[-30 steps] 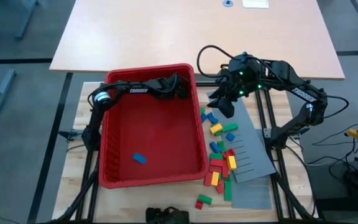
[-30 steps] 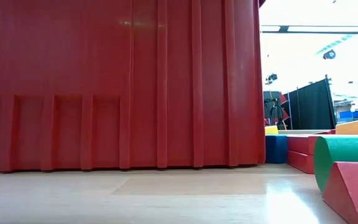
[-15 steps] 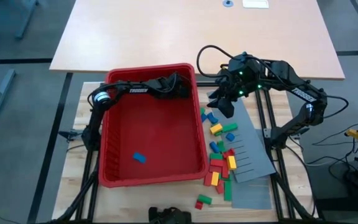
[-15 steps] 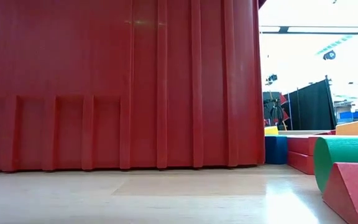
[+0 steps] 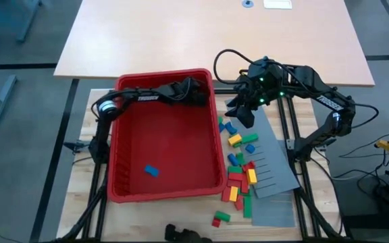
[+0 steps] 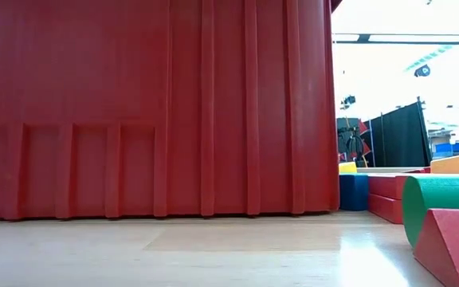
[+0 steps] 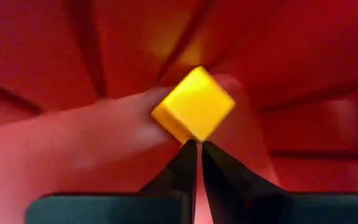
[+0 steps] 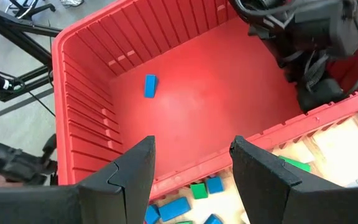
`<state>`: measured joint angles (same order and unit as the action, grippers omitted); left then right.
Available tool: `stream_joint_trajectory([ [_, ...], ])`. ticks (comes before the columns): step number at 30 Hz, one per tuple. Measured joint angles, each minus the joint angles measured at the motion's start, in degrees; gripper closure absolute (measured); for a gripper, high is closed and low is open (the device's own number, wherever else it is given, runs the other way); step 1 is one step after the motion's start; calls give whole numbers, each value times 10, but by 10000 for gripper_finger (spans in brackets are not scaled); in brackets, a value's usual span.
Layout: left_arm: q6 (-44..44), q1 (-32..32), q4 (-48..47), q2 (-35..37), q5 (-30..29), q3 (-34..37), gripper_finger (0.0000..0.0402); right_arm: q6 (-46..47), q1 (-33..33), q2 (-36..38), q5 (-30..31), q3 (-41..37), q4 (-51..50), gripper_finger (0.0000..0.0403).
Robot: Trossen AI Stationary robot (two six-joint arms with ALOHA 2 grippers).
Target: Sort blocks
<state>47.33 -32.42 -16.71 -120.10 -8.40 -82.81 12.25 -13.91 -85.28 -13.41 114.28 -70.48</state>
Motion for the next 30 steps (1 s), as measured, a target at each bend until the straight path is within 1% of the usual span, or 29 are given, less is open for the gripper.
stream_joint_trajectory([
  [4, -48, 10, 8, 30, -4, 0, 395, -3, 0, 0, 0, 0, 0, 217],
  [7, -73, 14, 6, 48, -22, 0, 400, -7, 0, 0, 2, 0, 0, 217],
  [11, -87, 7, 5, 58, -27, -2, 401, -9, 0, 0, 6, 0, 0, 217],
  [17, -104, -11, -15, 58, -25, -23, 401, -9, 0, -1, 10, 0, 0, 217],
  [18, -105, -13, -18, 58, -24, -28, 401, -9, 0, -1, 10, -1, 0, 217],
  [24, -119, -31, -29, 44, 33, -56, 402, -3, 0, -1, 10, -1, 0, 217],
  [28, -128, -34, -37, 33, 52, -64, 402, -2, 0, -1, 11, -1, 1, 217],
  [30, -127, -34, -41, 28, 51, -68, 402, -2, 0, -1, 11, -1, 1, 217],
])
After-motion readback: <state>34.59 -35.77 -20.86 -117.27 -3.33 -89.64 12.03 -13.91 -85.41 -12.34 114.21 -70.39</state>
